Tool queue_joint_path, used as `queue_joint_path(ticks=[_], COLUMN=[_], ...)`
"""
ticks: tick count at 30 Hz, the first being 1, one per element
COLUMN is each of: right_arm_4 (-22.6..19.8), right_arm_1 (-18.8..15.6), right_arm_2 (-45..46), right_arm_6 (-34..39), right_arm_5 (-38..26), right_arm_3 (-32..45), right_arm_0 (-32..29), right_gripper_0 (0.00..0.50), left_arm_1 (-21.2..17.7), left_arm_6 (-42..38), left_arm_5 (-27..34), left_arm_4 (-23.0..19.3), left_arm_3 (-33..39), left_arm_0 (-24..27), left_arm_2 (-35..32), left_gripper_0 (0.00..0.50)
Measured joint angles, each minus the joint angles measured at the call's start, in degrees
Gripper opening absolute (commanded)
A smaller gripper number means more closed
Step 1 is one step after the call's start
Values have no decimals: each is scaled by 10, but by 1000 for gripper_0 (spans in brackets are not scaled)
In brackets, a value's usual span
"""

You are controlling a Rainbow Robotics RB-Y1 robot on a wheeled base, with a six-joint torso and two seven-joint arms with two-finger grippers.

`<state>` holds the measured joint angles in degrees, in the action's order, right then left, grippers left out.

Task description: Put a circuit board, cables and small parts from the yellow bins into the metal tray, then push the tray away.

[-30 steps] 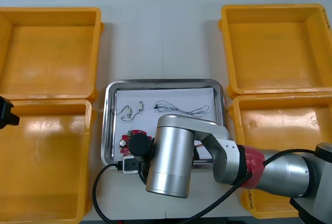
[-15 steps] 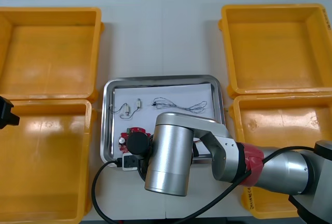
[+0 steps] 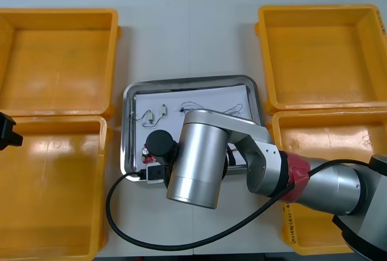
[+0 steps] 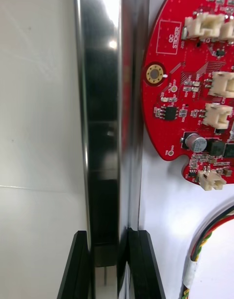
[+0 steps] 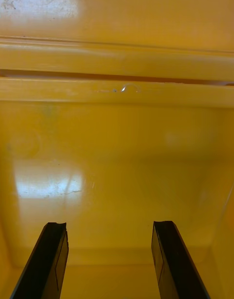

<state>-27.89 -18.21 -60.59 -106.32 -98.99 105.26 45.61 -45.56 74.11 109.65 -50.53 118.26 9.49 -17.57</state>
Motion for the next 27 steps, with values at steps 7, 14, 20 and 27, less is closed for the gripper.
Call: queue_joint_path(ticks=[7, 14, 20, 27], right_arm_4=[-1, 0, 6, 11], right_arm_1=[0, 9, 21, 30], right_arm_2=[16, 24, 26, 26], right_arm_6=[-1, -2, -4, -27], right_arm_5=[-4, -5, -5, -1], right_arm_3=[0, -13, -38, -70], right_arm_0=[11, 26, 44, 62], right_gripper_0=[0, 0, 0, 0], left_arm_1=[0, 0, 0, 0], left_arm_6=[0, 0, 0, 0], left_arm_5=[0, 0, 0, 0], left_arm_4=[0, 0, 0, 0], left_arm_3=[0, 0, 0, 0], left_arm_0=[0, 0, 0, 0], left_arm_2=[0, 0, 0, 0], left_gripper_0=[500, 500, 500, 500])
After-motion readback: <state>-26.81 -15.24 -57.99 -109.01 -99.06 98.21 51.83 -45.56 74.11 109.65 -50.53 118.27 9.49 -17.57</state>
